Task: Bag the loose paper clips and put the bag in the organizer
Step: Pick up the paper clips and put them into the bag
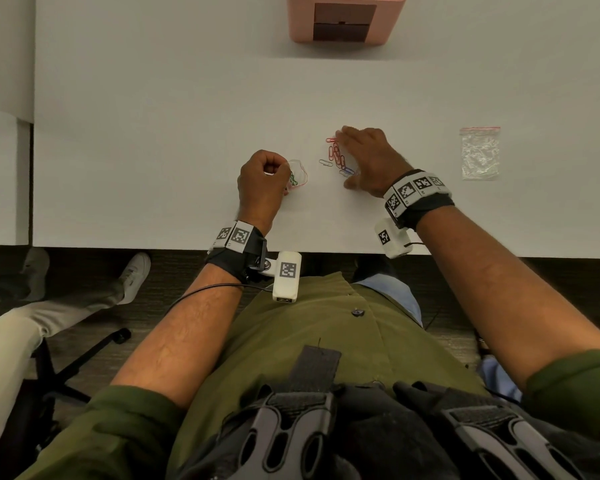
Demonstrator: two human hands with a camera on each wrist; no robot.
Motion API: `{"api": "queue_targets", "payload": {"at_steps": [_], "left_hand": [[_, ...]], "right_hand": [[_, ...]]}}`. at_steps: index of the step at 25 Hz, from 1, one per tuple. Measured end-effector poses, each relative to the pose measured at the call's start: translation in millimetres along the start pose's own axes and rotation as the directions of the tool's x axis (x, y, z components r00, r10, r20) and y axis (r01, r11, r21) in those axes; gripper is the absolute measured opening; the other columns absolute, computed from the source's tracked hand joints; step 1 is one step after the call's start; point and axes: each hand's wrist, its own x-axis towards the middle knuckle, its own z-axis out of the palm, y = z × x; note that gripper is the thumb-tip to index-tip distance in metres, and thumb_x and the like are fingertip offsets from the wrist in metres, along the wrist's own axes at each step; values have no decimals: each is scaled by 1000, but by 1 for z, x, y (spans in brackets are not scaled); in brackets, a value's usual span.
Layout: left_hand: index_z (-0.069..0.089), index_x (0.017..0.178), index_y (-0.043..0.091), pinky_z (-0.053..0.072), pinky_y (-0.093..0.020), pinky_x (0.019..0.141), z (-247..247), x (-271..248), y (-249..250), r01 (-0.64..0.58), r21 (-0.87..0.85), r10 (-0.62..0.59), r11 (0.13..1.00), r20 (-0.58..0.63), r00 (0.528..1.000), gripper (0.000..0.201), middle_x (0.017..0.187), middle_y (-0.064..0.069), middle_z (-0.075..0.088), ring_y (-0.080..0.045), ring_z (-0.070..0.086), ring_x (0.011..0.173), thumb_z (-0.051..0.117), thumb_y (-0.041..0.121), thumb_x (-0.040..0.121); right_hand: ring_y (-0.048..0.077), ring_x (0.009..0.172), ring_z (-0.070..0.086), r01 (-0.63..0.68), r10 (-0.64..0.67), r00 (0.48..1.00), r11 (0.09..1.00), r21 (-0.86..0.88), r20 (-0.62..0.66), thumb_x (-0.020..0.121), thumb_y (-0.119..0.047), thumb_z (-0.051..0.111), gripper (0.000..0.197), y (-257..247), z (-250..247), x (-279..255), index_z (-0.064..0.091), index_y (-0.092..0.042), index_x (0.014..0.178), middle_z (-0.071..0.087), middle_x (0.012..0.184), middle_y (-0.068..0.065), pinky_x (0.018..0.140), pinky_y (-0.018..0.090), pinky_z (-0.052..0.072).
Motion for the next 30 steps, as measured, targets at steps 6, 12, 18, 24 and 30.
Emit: {"api": "queue_targets", "payload": {"at_steps": [6,12,18,24,30], "left_hand": [[68,89,16,56,-28,60,4,-1,-1,-5,-6,5,1000,-2,1000,7,80,7,67,-12,67,69,63,12,91],[67,86,19,59,-30,62,4,0,-2,-8,-10,8,1000,3,1000,9,80,5,68,-15,70,73,63,12,90],[67,86,21,60,-32,64,3,1,-3,-6,-6,6,1000,14,1000,9,82,6,67,-17,70,76,63,14,91],[67,87,19,57,-29,60,3,0,-3,1,-1,-1,1000,20,1000,7,84,3,69,-19,71,78,63,13,91],[67,87,18,61,-34,64,6,-2,-3,14,-8,-13,1000,20,1000,9,81,9,66,-14,71,75,63,12,92]], "right_hand": [[34,135,32,97,-101,995,988,-118,-22,86,-17,73,70,-14,-3,13,42,-17,148,36,154,4,98,44,45],[32,100,56,130,-166,951,980,-149,-262,92,-3,62,25,-14,27,3,67,-12,114,63,113,9,67,43,56],[30,93,56,-44,35,963,999,-29,-265,91,-6,54,13,-24,17,4,64,-11,97,59,101,10,69,44,53],[25,94,65,-188,233,962,942,278,-141,84,-5,64,13,-21,-3,13,71,-11,93,70,100,8,79,34,53],[9,73,61,-150,313,936,767,624,-160,80,-5,69,13,-34,-16,-4,73,-12,91,68,83,-3,67,19,50]]}}
